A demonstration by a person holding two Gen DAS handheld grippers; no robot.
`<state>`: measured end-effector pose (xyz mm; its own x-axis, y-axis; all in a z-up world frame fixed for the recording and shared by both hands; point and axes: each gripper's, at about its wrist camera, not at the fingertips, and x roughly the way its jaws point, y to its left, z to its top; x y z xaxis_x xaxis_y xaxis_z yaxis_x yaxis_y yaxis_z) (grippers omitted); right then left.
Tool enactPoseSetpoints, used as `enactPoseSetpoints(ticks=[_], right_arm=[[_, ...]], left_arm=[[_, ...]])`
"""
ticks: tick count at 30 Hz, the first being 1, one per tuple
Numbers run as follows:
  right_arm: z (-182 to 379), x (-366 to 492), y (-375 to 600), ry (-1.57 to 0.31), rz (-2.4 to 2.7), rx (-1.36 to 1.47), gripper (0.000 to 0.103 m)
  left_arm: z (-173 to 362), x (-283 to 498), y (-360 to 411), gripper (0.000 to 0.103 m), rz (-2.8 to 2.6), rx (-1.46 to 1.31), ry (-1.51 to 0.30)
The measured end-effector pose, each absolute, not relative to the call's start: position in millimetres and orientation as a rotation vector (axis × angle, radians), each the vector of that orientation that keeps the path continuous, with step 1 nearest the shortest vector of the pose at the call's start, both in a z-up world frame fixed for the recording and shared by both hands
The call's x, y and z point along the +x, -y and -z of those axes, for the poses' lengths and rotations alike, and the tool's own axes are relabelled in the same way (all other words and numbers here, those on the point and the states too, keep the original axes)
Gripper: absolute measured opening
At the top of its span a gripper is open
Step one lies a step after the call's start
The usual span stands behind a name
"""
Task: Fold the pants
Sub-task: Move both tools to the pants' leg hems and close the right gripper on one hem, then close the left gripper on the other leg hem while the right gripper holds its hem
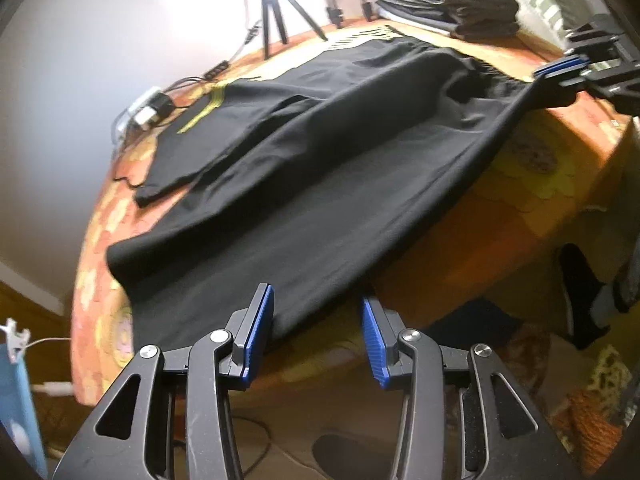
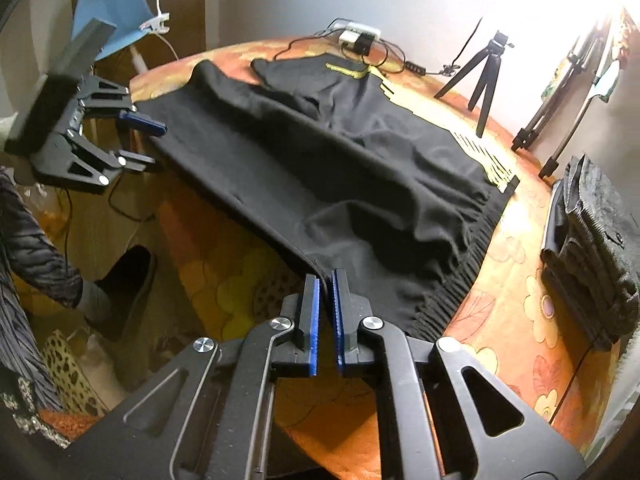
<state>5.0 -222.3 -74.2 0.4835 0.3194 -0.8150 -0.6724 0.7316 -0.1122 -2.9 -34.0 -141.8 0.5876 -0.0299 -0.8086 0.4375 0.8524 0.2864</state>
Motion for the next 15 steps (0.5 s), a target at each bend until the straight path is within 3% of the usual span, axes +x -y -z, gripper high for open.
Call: enactPoseSetpoints(ticks=[9,11,13,15], right_arm=[[68,6,230,-0.86,-0.623,-0.428,0.005],[67,6,233,-0.858,-0.616,-0.419,0.005],[65,6,236,-0.855,-0.613,-0.404,0.005],[62,7,238,-0.852,-0.611,-0.39,0.005]], left_arm=[[145,11,-12,0.044,0.148,0.471,-0.912],[145,12,-26,0.039,0.114,0.445,-0.921],[146,15,-44,0.021,0.1,0.383,-0.938],[147,18,-58,0.009,0.089,0.319,-0.958]])
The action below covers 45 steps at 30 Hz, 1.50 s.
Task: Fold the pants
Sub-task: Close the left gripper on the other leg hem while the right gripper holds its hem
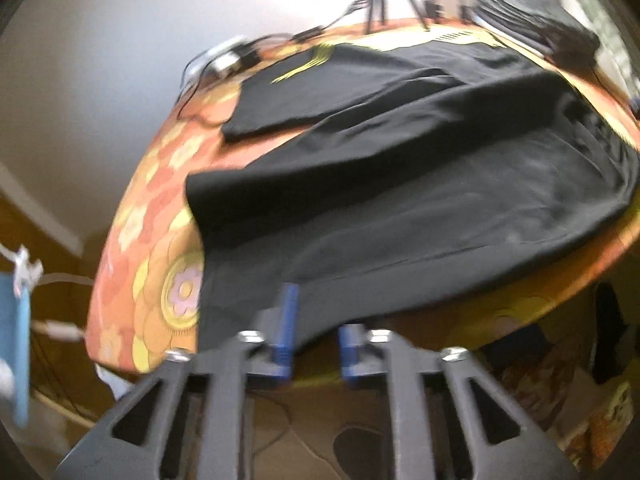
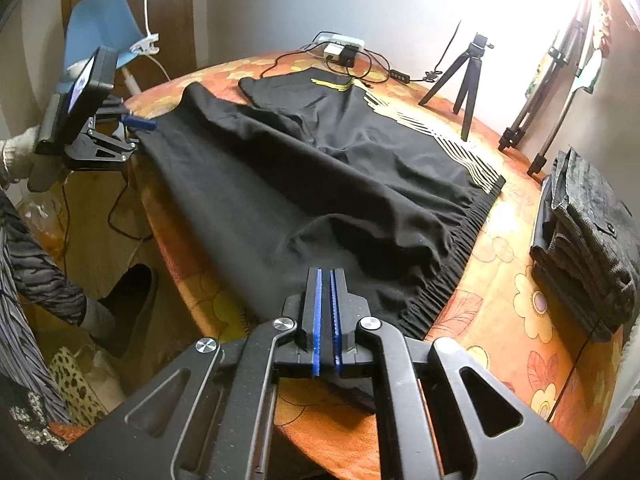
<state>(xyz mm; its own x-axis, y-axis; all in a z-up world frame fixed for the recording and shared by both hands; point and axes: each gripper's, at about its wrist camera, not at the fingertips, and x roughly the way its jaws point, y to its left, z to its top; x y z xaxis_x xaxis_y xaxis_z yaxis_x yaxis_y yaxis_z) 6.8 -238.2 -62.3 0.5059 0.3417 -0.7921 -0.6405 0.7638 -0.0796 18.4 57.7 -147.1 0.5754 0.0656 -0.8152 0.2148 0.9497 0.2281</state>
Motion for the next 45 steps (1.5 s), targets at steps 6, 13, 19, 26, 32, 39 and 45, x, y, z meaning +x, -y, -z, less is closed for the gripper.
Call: enactPoseSetpoints(ticks=[6,13,19,26,32,39,45], right_arm=[[69,8,232,-0.876,-0.651,-0.396,0.005],[82,-8,223,-0.879,-0.729,-0.467,0.058],[110,-8,205,-0.914,-0.713,-0.581,0.058],[122,0,195,-0.937,-0.657,-0.632,0.021],[97,-6,201,-0.83,-0.579,-0.615,0.003],[42,-15,212,-0.673,-0.503,-0.551,0.002],[26,-1,207,-0.627,-0.455,-0.56,0.002]], left_arm=[[143,22,-62,0.002,0.107,0.258,-0.937],[133,24,-66,0.002,0.114,0.219,-0.902],[124,27,-67,0.001,0.111,0.196,-0.866],[111,27,-71,0.001,0.101,0.166,-0.818],[85,18,-76,0.001,0.075,0.145,-0.718],[58,18,-74,0.001,0.071,0.141,-0.625],[46,38,-74,0.001,0.063,0.112,-0.58]])
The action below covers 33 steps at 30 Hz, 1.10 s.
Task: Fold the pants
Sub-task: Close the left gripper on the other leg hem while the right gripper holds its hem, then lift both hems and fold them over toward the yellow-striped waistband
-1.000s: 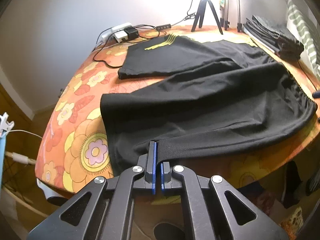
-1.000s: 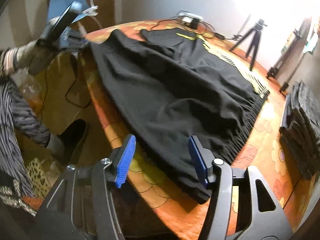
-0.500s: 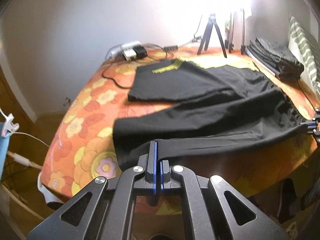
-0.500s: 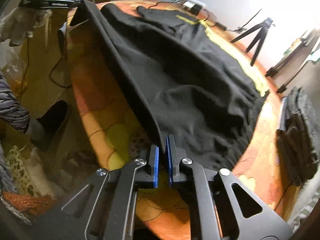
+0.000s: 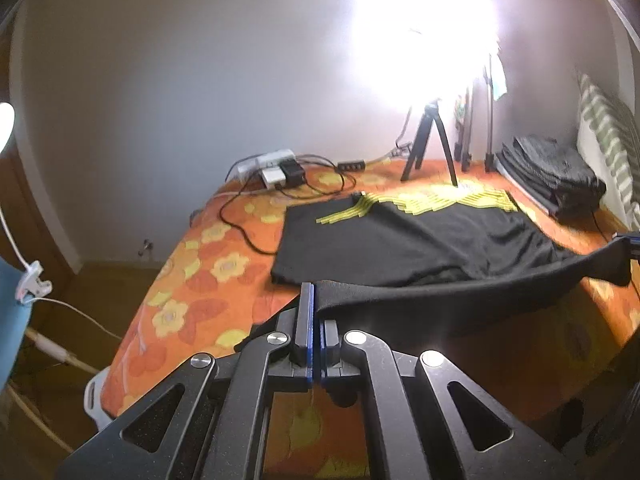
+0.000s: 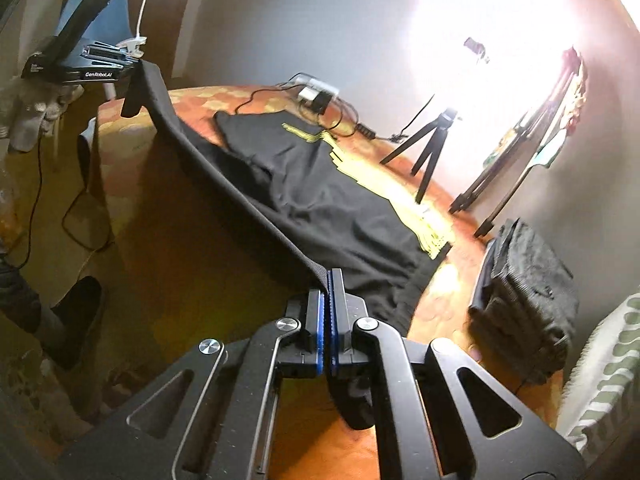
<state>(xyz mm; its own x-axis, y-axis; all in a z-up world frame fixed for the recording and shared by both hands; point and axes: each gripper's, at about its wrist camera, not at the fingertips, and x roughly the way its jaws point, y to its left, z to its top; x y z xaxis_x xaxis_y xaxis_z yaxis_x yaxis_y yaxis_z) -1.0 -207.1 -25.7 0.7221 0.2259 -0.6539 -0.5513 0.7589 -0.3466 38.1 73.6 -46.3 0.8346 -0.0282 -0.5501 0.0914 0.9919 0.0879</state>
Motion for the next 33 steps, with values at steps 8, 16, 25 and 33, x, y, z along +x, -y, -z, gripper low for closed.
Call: enactPoseSetpoints(ticks=[8,16,25,33], right_arm=[[-4,34,197,-0.556,-0.417,-0.546,0.002],[-2,97,203,-0.6,-0.389,-0.515,0.002],[21,178,206,-0.654,-0.353,-0.546,0.002],[59,248,210,-0.753,-0.341,-0.535,0.002]], left_arm=[[31,74,-73,0.001,0.051,0.132,-0.552],[24,118,-71,0.001,0.04,0.19,-0.557],[50,184,-65,0.001,0.044,0.218,-0.599],[86,255,-59,0.001,0.033,0.219,-0.692]])
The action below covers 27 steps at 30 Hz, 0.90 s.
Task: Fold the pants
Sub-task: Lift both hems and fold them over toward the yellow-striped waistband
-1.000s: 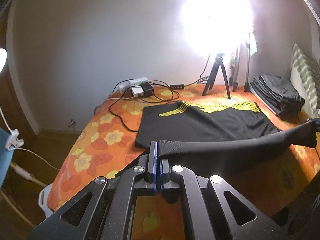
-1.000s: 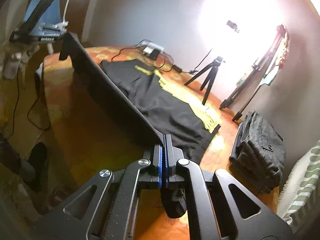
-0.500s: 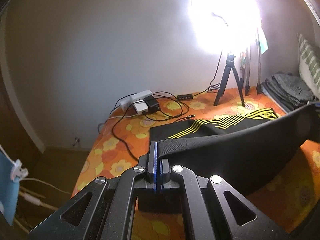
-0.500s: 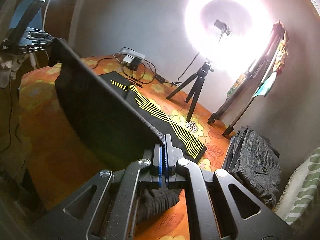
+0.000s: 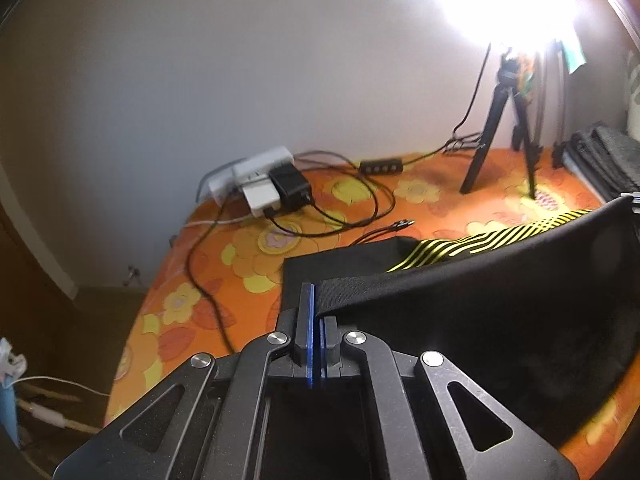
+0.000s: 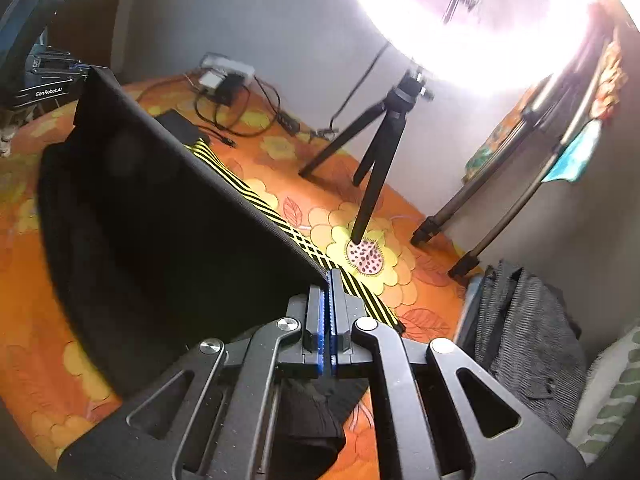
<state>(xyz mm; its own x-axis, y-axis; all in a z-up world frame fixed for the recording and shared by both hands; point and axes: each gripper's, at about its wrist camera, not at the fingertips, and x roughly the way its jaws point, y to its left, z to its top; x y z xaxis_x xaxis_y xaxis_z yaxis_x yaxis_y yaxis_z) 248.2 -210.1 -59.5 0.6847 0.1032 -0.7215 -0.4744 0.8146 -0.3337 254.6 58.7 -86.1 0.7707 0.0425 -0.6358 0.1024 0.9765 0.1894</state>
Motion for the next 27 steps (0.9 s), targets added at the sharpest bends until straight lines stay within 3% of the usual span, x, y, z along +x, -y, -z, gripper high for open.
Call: enactPoseSetpoints(ticks=[20,24,27], right_arm=[[127,334,211,-0.944,-0.369,-0.505,0.002],[133,338,215,-0.975,-0.348,-0.499,0.002],[135,343,219,-1.003,-0.337,-0.473,0.002]], left_arm=[[137,330,-47,0.001,0.001,0.307,-0.808],[138,339,-47,0.007,-0.032,0.31,-0.816],[133,343,-55,0.018,-0.075,0.295,-0.807]])
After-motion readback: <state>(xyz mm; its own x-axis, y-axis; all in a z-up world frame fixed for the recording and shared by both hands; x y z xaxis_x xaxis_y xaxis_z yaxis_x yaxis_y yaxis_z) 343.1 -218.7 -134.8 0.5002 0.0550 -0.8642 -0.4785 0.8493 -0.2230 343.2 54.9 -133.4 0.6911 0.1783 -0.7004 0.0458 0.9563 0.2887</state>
